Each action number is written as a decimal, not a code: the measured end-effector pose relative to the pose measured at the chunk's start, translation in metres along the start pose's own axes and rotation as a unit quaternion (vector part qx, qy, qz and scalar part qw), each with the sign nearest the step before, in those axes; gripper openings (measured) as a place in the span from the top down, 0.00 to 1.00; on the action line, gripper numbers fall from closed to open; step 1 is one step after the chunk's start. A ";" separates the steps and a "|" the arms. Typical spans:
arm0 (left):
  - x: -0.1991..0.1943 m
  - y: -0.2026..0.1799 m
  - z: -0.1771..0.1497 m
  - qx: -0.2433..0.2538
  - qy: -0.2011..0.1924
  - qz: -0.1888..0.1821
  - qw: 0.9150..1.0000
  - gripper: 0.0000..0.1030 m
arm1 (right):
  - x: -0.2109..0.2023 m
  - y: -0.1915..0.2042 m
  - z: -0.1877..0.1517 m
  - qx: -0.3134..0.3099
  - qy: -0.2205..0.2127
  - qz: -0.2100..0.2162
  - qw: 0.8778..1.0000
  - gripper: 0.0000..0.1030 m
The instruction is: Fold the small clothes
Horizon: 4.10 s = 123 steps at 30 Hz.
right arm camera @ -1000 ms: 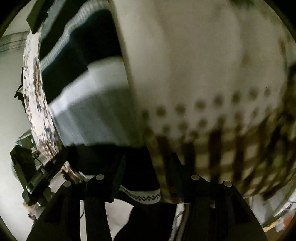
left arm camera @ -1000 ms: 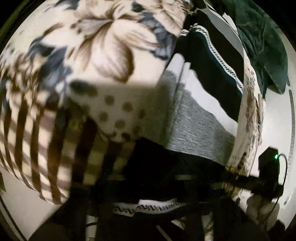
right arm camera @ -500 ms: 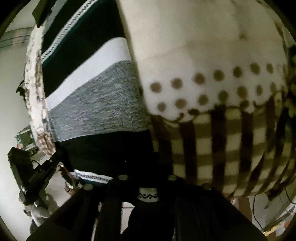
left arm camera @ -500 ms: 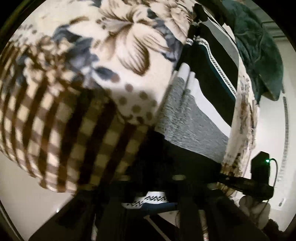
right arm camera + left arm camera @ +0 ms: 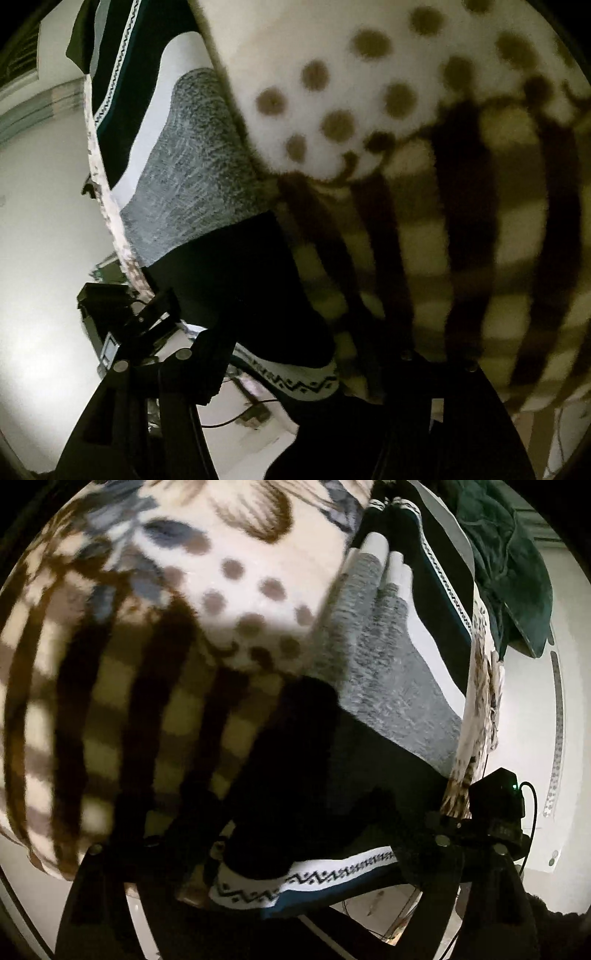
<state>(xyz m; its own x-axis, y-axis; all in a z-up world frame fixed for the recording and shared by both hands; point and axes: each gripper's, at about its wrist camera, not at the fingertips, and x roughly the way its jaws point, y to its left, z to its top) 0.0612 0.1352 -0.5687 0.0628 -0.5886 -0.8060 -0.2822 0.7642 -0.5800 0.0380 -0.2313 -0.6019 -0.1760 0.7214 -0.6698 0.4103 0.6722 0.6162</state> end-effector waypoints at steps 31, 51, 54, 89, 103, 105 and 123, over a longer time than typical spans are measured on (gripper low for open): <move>-0.072 -0.143 0.258 -0.028 -0.111 -0.161 0.980 0.89 | -0.164 0.216 0.172 -0.110 -0.203 0.037 0.972 0.93; -0.007 -0.164 0.396 0.109 -0.084 0.010 0.990 0.30 | -0.163 0.239 0.338 -0.112 -0.240 -0.089 0.960 0.40; 0.016 -0.173 0.412 0.118 -0.080 0.020 0.990 0.33 | -0.152 0.233 0.352 -0.112 -0.232 -0.115 0.959 0.45; -0.004 -0.112 0.213 -0.116 -0.132 -0.039 0.984 0.01 | -0.202 0.200 0.350 -0.154 -0.113 -0.089 0.978 0.13; 0.052 -0.092 0.235 -0.258 -0.242 -0.129 0.926 0.53 | -0.116 0.225 0.449 -0.173 -0.036 0.018 0.984 0.19; 0.042 -0.094 0.245 -0.245 -0.247 -0.125 0.929 0.69 | -0.109 0.227 0.445 -0.171 -0.043 0.017 0.984 0.55; 0.016 -0.140 0.391 0.060 -0.015 0.009 0.998 0.66 | -0.110 0.166 0.202 -0.006 -0.187 0.033 0.982 0.74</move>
<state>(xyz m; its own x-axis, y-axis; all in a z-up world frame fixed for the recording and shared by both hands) 0.4762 0.1222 -0.5471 0.0877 -0.5680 -0.8183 -0.1666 0.8016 -0.5742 0.3065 -0.2326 -0.5095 0.1925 0.6529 -0.7326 0.3990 0.6300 0.6663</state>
